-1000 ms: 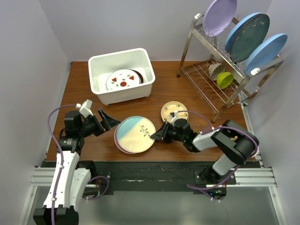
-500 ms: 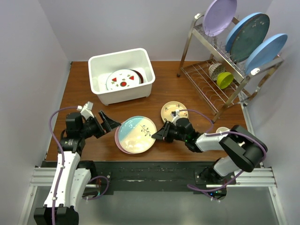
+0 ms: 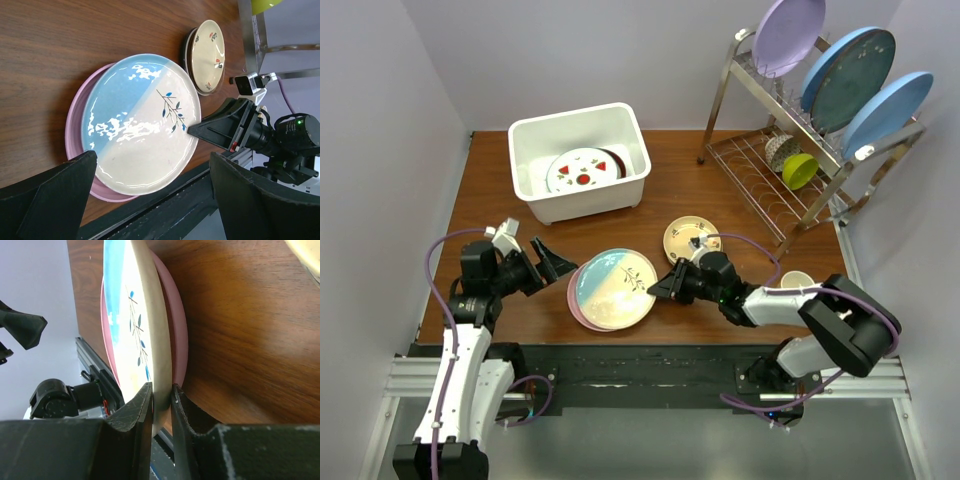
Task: Place the plates into the plastic bin on the countertop
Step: Pick up the plate from the corner of the board.
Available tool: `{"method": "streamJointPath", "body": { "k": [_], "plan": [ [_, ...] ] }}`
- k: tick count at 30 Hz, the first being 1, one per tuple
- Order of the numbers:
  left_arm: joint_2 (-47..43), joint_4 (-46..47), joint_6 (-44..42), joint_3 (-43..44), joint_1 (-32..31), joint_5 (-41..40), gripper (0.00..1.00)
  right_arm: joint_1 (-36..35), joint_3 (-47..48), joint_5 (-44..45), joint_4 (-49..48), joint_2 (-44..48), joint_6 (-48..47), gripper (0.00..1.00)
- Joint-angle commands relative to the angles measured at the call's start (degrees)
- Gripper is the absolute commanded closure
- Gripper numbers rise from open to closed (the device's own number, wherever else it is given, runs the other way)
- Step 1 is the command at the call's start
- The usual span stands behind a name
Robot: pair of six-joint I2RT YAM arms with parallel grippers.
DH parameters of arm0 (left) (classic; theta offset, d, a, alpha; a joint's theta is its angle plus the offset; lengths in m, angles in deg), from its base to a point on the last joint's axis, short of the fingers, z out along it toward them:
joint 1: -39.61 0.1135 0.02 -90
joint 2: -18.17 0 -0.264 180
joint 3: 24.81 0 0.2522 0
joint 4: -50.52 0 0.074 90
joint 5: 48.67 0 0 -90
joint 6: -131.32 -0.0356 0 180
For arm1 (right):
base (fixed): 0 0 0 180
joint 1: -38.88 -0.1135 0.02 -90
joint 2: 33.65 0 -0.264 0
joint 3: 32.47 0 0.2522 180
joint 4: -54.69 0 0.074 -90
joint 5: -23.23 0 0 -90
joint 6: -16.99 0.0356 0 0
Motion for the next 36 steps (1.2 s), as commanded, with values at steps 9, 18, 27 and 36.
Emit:
{"method": "streamJointPath", "body": {
  "k": [9, 18, 27, 36],
  "plan": [
    [-0.9, 1.8, 0.0, -1.9, 0.2, 1.9, 0.01, 1.0, -0.9, 0.4, -0.4, 7.4, -2.0, 1.0],
    [-1.1, 2.4, 0.2, -2.9, 0.2, 2.0, 0.01, 1.6, -1.0, 1.2, 1.9, 11.3, -1.8, 1.0],
    [-1.2, 2.8, 0.3, -3.9, 0.2, 2.3, 0.02, 2.2, -1.2, 1.2, 2.6, 14.1, -1.2, 1.0],
    [-0.9, 3.4, 0.2, -4.2, 0.2, 2.7, 0.03, 2.6, -0.5, 0.5, 3.0, 16.2, -0.3, 1.0]
  ]
}}
